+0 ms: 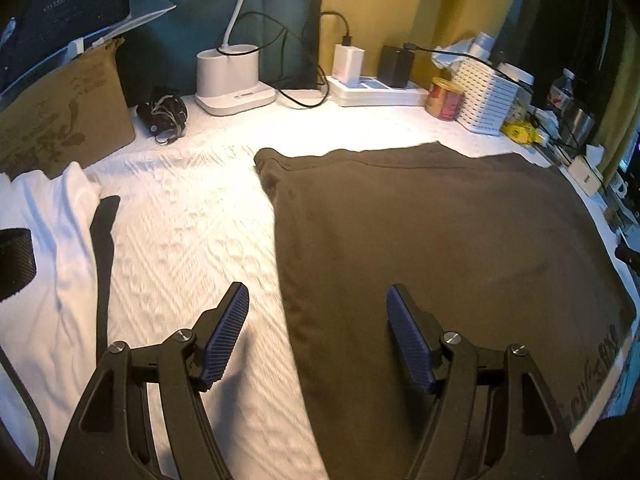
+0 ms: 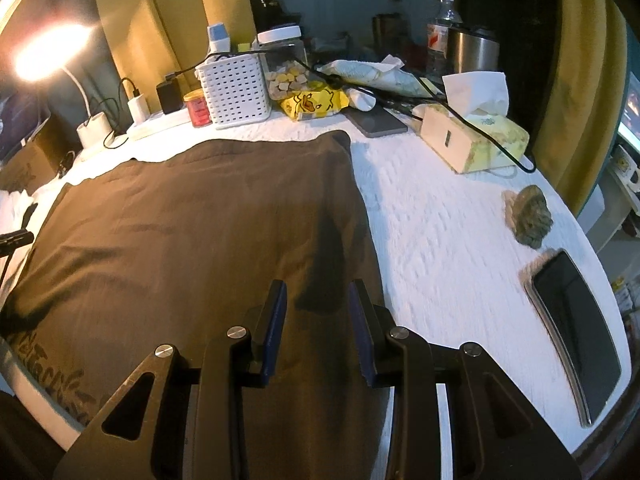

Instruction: Fold small clothes

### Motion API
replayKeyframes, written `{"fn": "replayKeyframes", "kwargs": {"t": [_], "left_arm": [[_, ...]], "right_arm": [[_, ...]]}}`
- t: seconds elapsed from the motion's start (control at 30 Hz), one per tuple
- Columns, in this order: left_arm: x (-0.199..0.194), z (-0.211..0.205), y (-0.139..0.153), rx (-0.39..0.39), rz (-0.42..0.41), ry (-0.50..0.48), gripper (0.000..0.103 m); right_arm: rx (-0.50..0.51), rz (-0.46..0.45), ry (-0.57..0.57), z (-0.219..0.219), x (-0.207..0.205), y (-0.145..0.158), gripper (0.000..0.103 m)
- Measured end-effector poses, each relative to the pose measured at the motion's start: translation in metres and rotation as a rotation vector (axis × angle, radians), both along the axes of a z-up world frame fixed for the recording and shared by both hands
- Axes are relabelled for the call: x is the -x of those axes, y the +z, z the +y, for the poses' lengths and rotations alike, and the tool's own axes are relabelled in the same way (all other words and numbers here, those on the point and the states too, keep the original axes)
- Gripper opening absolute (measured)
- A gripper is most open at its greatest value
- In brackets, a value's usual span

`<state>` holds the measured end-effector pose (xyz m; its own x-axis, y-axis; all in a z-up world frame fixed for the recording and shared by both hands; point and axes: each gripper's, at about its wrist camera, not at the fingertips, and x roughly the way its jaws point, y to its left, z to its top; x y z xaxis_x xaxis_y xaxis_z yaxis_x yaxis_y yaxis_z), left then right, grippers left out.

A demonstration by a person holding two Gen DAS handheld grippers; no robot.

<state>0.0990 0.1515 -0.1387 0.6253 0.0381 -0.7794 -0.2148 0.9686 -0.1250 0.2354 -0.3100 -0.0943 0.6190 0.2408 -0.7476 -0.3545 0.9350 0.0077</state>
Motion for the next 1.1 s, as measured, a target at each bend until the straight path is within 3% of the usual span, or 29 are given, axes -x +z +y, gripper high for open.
{"fn": "replayKeyframes", "kwargs": {"t": [0.23, 0.37, 0.43, 0.5, 0.53, 0.97, 1.1], "left_arm": [[-0.025, 0.012, -0.006, -0.028, 0.001, 0.026, 0.069], [-0.041, 0.018, -0.01, -0.025, 0.027, 0.006, 0.031], [-0.047, 0.018, -0.013, -0.035, 0.036, -0.009, 0.016], [-0.051, 0.016, -0.012, -0.04, 0.032, -0.024, 0.01], [-0.053, 0.016, -0.013, -0.04, 0.032, -0.035, 0.001], [-0.073, 0.025, -0.015, -0.085, 0.029, -0.038, 0.001], [-0.071, 0.027, -0.014, -0.055, 0.041, -0.012, 0.003]], "right_arm": [[-0.002, 0.013, -0.006, 0.007, -0.018, -0.002, 0.034], [-0.002, 0.021, -0.01, 0.009, -0.025, -0.004, 0.034], [-0.001, 0.028, -0.013, 0.01, -0.029, -0.007, 0.034], [0.0, 0.034, -0.016, 0.01, -0.032, -0.009, 0.034], [0.0, 0.037, -0.016, 0.011, -0.033, -0.01, 0.034], [0.014, 0.061, -0.049, 0.01, -0.042, -0.019, 0.034], [0.013, 0.062, -0.054, 0.01, -0.041, -0.019, 0.034]]}}
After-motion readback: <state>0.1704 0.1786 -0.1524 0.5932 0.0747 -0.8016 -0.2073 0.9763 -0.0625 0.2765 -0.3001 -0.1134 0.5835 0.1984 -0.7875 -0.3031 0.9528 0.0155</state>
